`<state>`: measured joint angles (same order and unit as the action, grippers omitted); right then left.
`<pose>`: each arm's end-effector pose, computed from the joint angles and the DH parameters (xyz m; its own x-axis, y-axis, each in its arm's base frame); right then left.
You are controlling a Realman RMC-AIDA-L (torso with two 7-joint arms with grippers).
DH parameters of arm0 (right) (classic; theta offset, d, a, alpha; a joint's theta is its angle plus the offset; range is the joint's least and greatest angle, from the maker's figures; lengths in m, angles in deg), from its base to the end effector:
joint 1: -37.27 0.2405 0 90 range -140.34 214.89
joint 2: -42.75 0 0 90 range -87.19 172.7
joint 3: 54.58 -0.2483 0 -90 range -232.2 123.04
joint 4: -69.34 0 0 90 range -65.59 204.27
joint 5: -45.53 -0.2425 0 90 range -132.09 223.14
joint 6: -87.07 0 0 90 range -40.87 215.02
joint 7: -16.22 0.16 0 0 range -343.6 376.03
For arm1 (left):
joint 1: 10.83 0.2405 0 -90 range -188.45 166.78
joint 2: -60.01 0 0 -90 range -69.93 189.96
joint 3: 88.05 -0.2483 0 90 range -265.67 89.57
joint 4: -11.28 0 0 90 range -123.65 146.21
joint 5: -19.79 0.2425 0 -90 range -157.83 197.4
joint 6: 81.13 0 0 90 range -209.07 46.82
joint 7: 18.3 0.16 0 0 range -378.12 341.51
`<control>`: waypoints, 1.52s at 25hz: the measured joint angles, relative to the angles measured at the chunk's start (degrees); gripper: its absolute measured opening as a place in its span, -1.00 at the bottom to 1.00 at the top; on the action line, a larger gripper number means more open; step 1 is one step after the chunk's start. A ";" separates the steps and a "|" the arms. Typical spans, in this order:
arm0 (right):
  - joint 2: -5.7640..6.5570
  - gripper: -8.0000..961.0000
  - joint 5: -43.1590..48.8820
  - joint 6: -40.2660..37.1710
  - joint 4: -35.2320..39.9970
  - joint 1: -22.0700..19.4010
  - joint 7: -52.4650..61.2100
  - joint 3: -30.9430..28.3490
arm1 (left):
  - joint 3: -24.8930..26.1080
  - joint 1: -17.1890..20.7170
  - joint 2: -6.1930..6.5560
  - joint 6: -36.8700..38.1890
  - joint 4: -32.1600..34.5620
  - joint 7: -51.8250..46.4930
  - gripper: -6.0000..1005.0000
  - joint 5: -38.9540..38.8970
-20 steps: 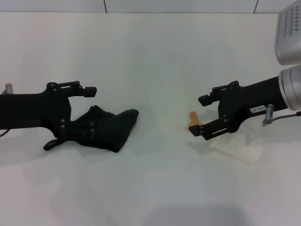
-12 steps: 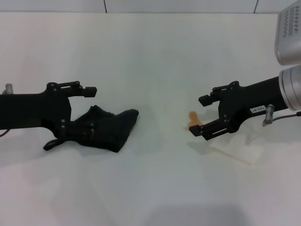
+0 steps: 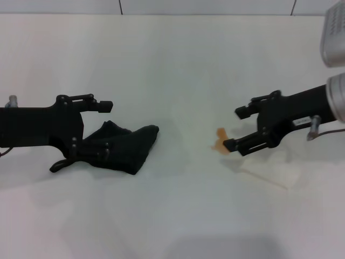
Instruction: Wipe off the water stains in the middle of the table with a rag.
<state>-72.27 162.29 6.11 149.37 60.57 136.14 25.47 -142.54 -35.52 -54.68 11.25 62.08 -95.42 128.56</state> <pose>0.1589 0.3644 -0.0003 0.9384 -0.3267 -0.1130 -0.3438 -0.9157 -0.2079 -0.2595 0.3507 0.0252 0.9261 0.1389 0.3508 0.2156 -0.9578 -0.1900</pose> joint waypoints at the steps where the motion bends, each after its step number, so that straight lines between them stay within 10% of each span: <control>1: 0.01 0.78 1.01 -0.68 0.44 0.08 0.69 -0.74 | 0.02 -0.03 0.00 0.00 0.00 -0.02 0.72 0.14; 38: -0.29 0.78 25.83 -14.89 3.30 8.50 17.62 0.68 | 0.17 -1.59 -0.36 -0.53 -0.46 -0.42 0.72 1.64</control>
<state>-72.56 188.13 -8.77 152.66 69.07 153.76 26.15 -142.37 -37.11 -55.05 10.72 61.62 -95.84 130.20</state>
